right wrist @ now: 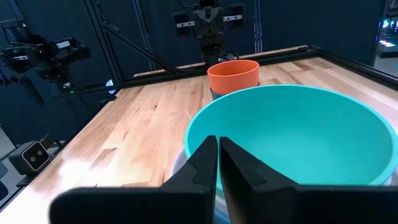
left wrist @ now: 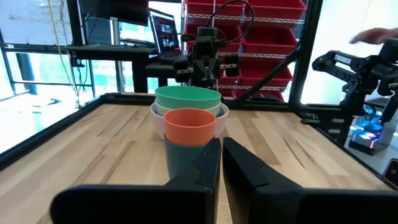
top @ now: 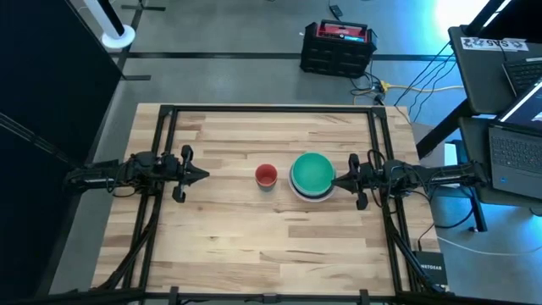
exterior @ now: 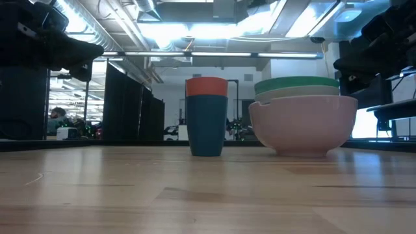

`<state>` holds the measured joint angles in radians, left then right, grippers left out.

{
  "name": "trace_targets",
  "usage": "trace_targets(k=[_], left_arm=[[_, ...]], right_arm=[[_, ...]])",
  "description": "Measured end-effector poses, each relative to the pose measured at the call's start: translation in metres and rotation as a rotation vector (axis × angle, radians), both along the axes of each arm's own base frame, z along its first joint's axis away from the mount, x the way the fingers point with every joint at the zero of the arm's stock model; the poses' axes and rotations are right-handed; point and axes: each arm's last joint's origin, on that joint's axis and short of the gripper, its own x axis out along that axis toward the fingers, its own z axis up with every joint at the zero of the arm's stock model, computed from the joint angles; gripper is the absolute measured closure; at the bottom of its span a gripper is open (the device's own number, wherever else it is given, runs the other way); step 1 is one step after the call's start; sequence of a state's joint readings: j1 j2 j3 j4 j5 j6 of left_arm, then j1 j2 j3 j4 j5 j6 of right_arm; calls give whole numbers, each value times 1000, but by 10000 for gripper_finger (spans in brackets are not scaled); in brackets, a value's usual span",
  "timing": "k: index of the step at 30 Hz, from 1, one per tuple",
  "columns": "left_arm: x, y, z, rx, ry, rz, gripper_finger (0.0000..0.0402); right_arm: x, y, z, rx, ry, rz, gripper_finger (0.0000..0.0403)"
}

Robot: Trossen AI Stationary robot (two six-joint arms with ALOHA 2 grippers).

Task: Nest bowls inside each other
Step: Return to Home Position

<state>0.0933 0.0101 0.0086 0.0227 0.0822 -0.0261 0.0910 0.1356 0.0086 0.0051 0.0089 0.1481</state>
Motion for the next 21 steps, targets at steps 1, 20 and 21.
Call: trace_targets(k=[1, 20, 21], left_arm=[[0, 0, 0, 0, 0, 0, 402], [0, 0, 0, 0, -1, 0, 402], [0, 0, 0, 0, -2, 0, 402]], right_arm=[[0, 0, 0, -4, 0, 0, 402], [-8, -13, 13, -174, -153, -187, 402], [-8, -13, 13, -174, -153, -186, 402]])
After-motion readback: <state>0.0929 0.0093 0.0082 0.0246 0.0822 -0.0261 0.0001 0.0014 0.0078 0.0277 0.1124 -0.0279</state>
